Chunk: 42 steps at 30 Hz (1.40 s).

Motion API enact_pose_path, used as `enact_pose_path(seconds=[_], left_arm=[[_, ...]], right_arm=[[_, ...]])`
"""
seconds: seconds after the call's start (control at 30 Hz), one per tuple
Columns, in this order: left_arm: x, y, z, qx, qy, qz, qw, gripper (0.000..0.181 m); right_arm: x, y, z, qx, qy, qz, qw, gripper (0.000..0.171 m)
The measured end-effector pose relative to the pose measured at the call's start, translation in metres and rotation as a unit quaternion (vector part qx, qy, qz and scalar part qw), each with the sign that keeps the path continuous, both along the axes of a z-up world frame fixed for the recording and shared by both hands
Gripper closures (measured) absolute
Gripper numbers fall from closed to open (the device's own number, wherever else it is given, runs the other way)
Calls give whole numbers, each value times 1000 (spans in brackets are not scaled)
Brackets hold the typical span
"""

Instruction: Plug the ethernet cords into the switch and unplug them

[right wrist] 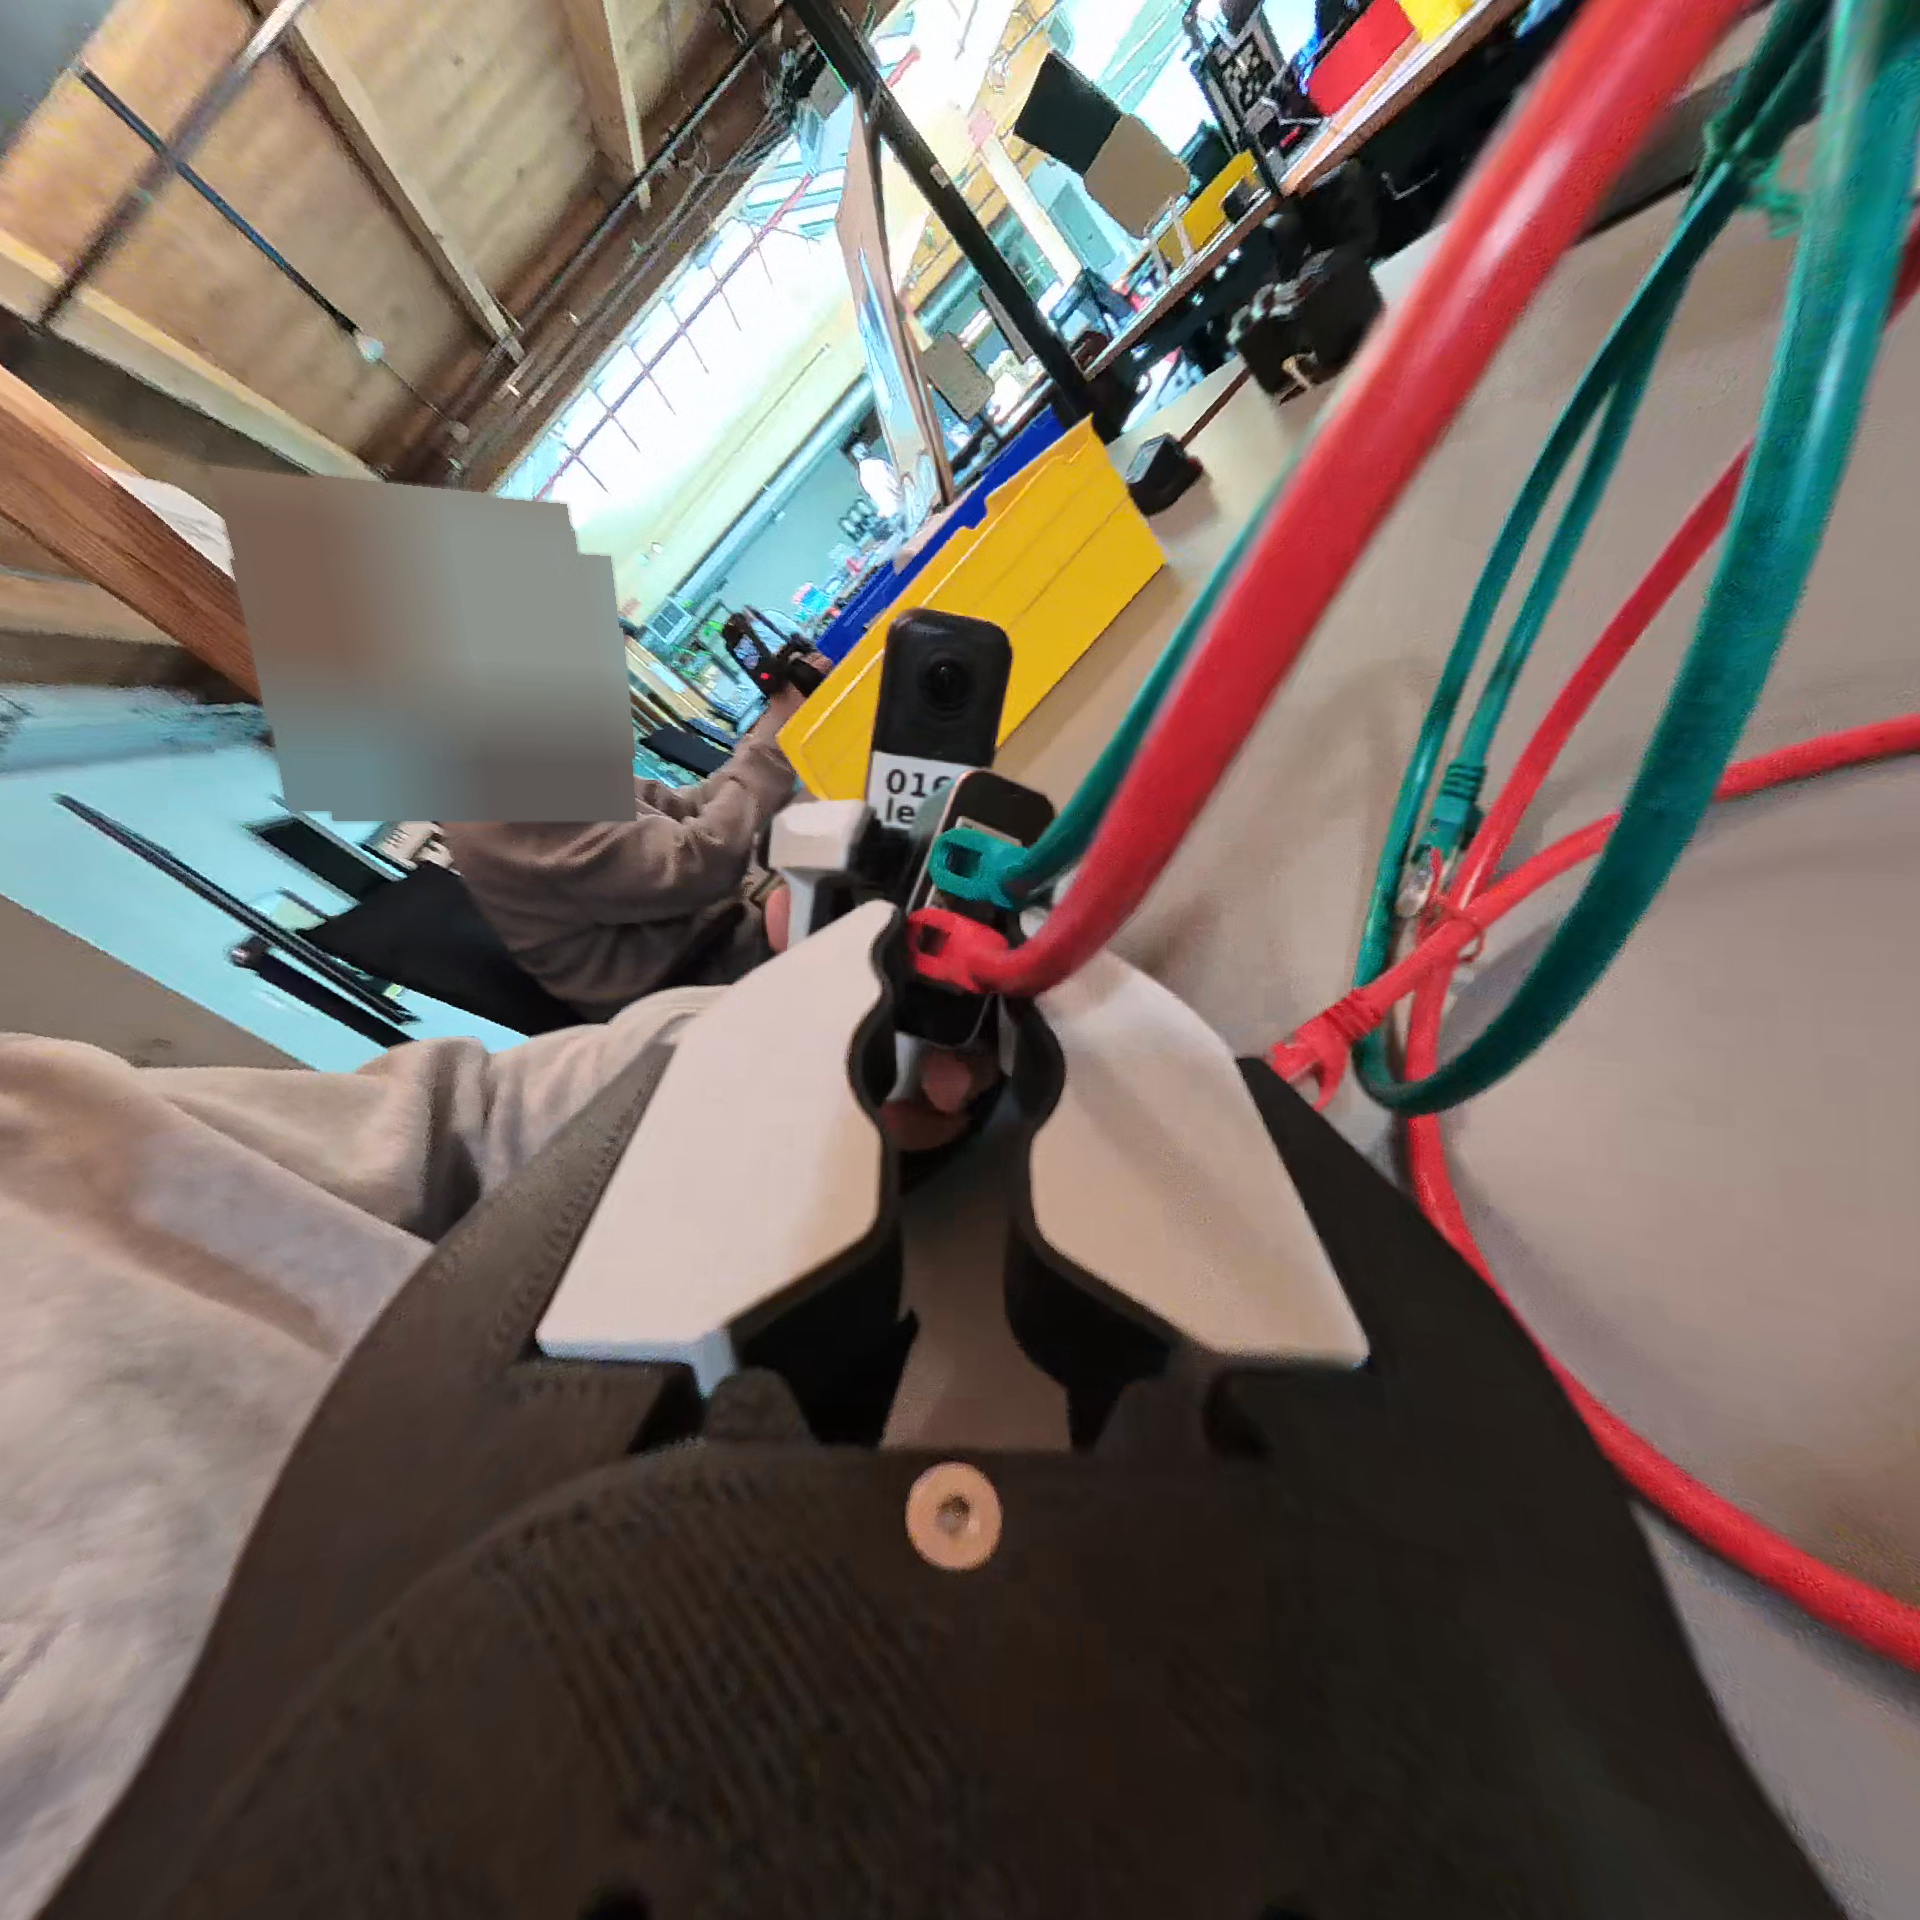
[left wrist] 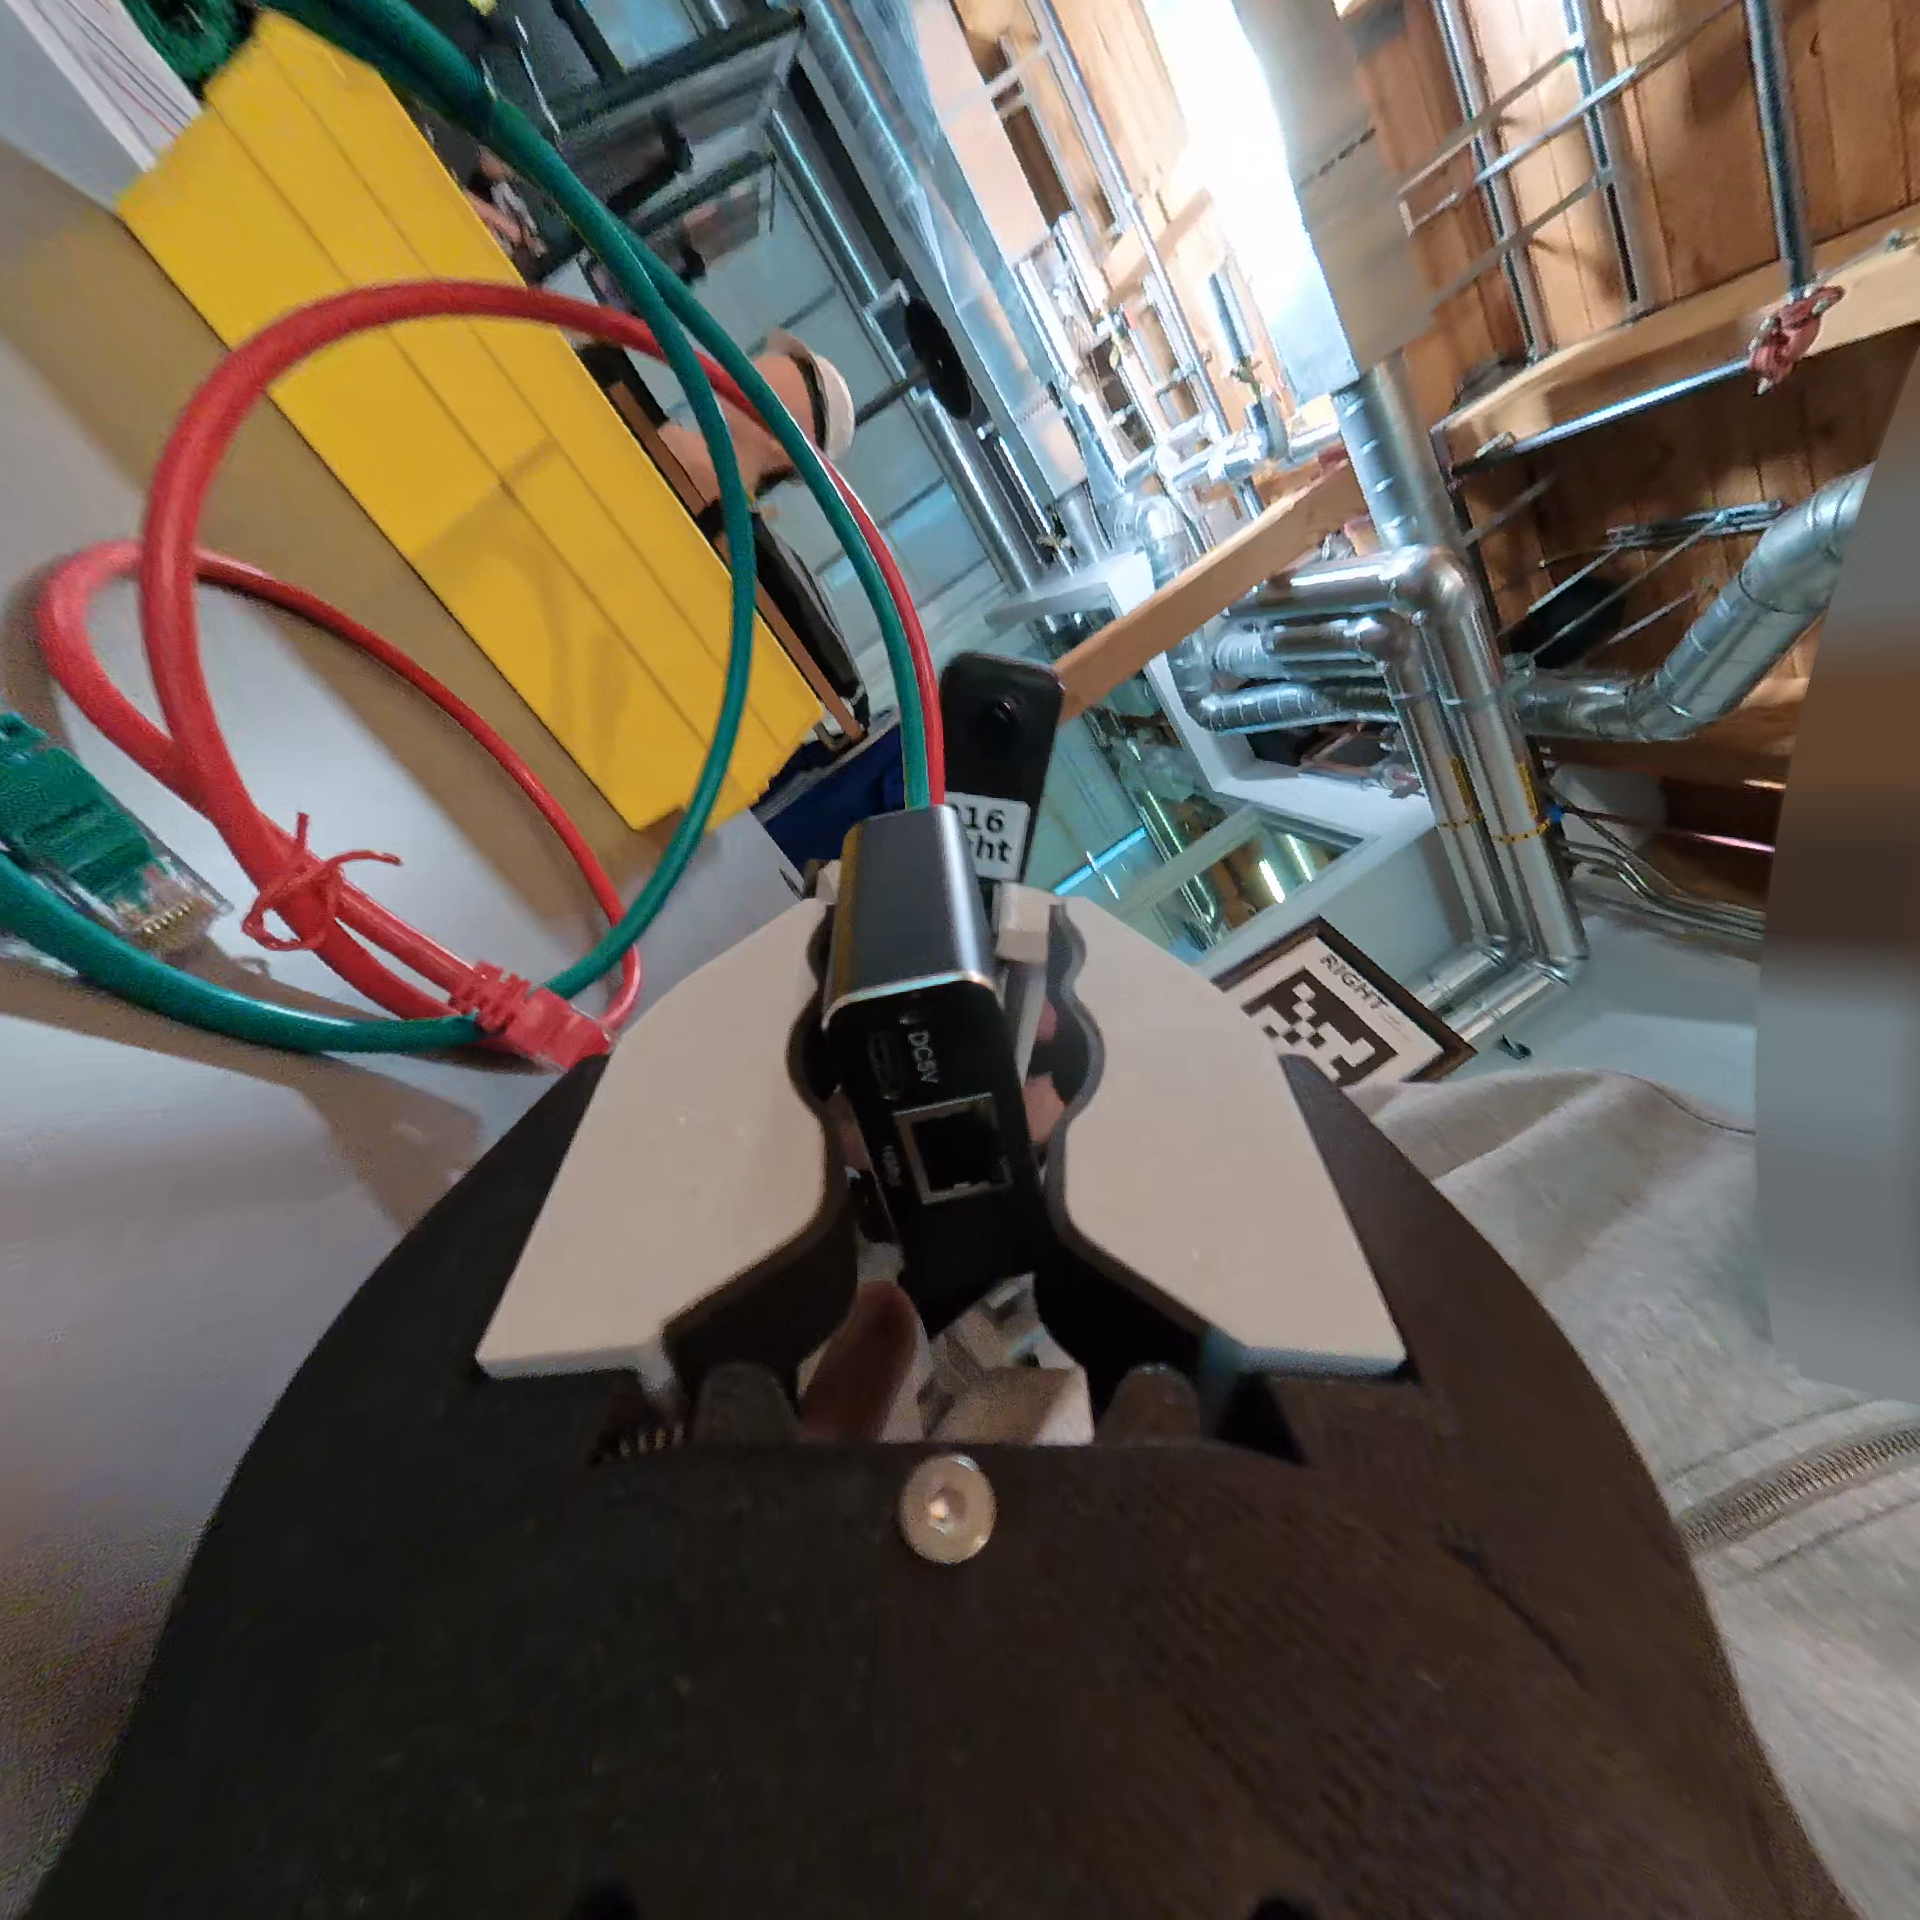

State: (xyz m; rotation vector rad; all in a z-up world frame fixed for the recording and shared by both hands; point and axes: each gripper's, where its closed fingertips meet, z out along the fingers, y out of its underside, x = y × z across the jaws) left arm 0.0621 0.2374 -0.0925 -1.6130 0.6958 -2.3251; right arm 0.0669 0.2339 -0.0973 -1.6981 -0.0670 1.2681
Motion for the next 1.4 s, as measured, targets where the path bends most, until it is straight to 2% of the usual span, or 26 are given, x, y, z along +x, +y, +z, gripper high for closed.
enact_pose_path(seconds=[0.03, 0.1, 0.13, 0.33, 0.4, 0.47, 0.53, 0.57, 0.63, 0.73, 0.83, 0.87, 0.93, 1.1, 1.3, 1.4], left_arm=[[1, -3, 0, -2, 2, -14, 1000, 138], [1, -9, 4, -11, -9, -38, 999, 106], [1, -11, 4, -12, -10, -47, 999, 97], [4, -29, -3, 29, 16, -89, 996, 78], [1, -39, -5, 45, 24, -127, 991, 85], [-6, -55, -7, 59, 27, -185, 981, 101], [-14, -72, -9, 69, 28, -245, 967, 124], [-15, -79, -14, 79, 45, -265, 960, 129], [-16, -88, -27, 116, 81, -283, 949, 155], [-14, -87, -29, 137, 89, -270, 949, 156], [-9, -72, -28, 137, 90, -225, 960, 155], [-7, -68, -27, 133, 88, -212, 964, 155], [-4, -59, -27, 136, 91, -179, 970, 155], [0, -49, -28, 146, 102, -133, 975, 155], [4, -51, -29, 166, 111, -117, 973, 155], [6, -52, -28, 160, 107, -112, 975, 155]], right_arm=[[1, -1, 1, -4, 13, 7, 1000, 156], [2, -3, 1, -4, 23, 19, 1000, 159], [1, -4, 2, 0, 20, 29, 999, 159], [-13, -22, 12, 60, -35, 97, 993, 159], [-19, -33, 11, 73, -59, 141, 986, 159], [-22, -41, 5, 75, -88, 179, 977, 159], [-21, -42, -2, 72, -112, 189, 973, 159], [-21, -43, -2, 71, -109, 193, 972, 159], [-22, -44, 1, 67, -89, 198, 974, 159], [-21, -37, 2, 66, -85, 173, 979, 158], [-5, -15, 5, 80, -96, 78, 989, 151], [1, -11, 7, 86, -95, 52, 990, 144], [10, -7, 9, 90, -90, 24, 992, 139], [3, -8, 7, 80, -82, 12, 993, 138], [-6, -7, 7, 85, -88, -13, 992, 147], [-4, -5, 2, 75, -95, -18, 992, 145]])
